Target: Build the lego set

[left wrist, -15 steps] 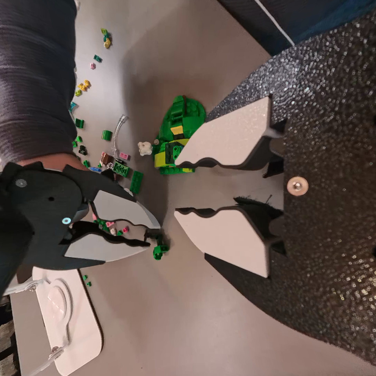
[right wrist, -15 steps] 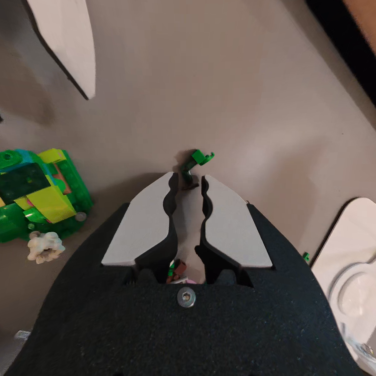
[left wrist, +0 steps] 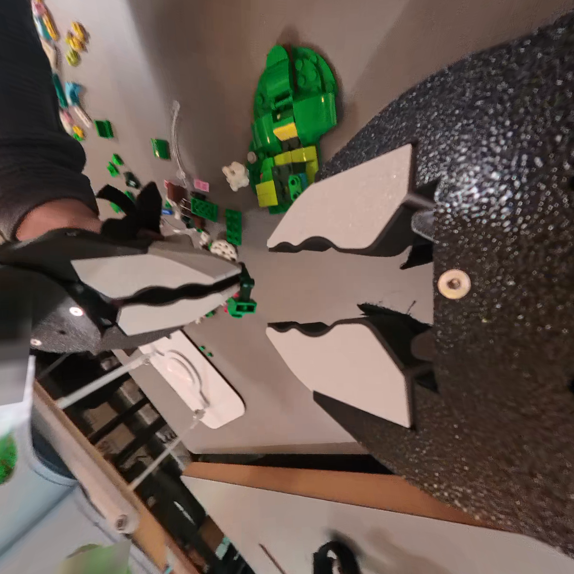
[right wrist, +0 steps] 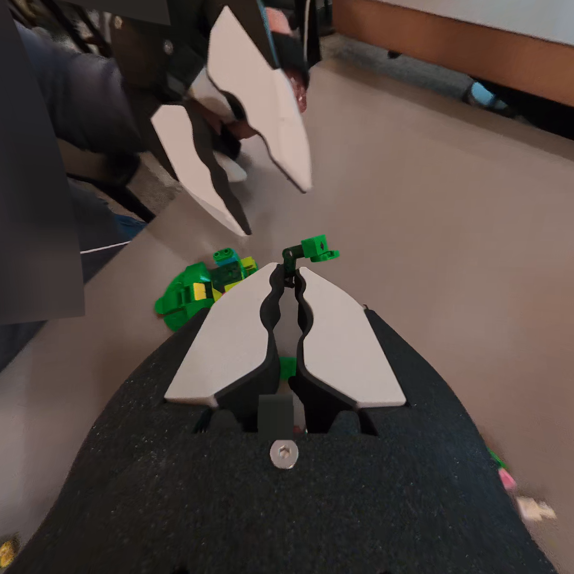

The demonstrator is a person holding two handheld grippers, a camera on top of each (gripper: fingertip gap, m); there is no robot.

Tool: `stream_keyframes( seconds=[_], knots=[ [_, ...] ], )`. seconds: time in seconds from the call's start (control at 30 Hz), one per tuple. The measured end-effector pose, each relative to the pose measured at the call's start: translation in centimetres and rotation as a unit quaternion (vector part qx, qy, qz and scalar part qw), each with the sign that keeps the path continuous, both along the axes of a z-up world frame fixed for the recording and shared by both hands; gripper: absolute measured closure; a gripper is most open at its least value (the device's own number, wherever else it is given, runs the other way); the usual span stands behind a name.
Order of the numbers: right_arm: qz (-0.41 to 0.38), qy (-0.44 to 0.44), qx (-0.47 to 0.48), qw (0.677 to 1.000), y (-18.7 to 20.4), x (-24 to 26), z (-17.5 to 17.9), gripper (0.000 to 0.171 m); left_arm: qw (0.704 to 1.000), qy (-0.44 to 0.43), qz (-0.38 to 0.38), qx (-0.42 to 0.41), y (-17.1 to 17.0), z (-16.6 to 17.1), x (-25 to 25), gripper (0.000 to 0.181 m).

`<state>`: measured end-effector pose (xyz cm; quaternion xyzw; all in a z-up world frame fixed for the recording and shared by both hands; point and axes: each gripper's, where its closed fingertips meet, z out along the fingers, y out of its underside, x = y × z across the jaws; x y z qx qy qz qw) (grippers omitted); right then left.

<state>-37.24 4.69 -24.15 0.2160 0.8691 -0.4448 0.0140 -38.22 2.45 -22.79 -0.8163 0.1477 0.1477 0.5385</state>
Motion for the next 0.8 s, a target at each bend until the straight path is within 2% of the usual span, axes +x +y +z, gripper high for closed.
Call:
stream_keyframes(
  seconds=[0.07, 0.17, 0.27, 0.43, 0.57, 0.7, 0.8],
  knots=[
    [-0.012, 0.051, 0.044, 0.998, 0.7, 0.0, 0.0, 0.165, 0.999, -0.04, -0.008, 0.002, 0.5, 0.2, 0.7, 0.141],
    [-0.017, 0.141, 0.1, 0.985, 0.6, 0.5, 0.9, 0.165, 0.983, -0.176, -0.03, 0.043, 1.0, 1.5, 1.6, 0.145],
    [-0.007, 0.246, 0.183, 0.952, 0.6, 0.9, 1.6, 0.165, 0.96, -0.269, -0.033, 0.076, 1.2, 2.5, 1.7, 0.152],
    [0.034, 0.358, 0.294, 0.886, 0.2, 1.8, 2.2, 0.165, 0.947, -0.311, -0.044, 0.068, 1.4, 2.5, 2.5, 0.154],
    [0.054, 0.394, 0.345, 0.85, 0.0, 2.1, 2.3, 0.165, 0.937, -0.336, -0.062, 0.071, 1.5, 2.7, 3.2, 0.161],
    [0.063, 0.399, 0.361, 0.841, -0.2, 2.3, 2.0, 0.165, 0.937, -0.338, -0.063, 0.065, 1.3, 2.5, 3.3, 0.165],
    [0.056, 0.388, 0.327, 0.86, -0.5, 2.5, 2.2, 0.164, 0.937, -0.332, -0.077, 0.073, 1.0, 2.5, 3.4, 0.166]
  ],
)
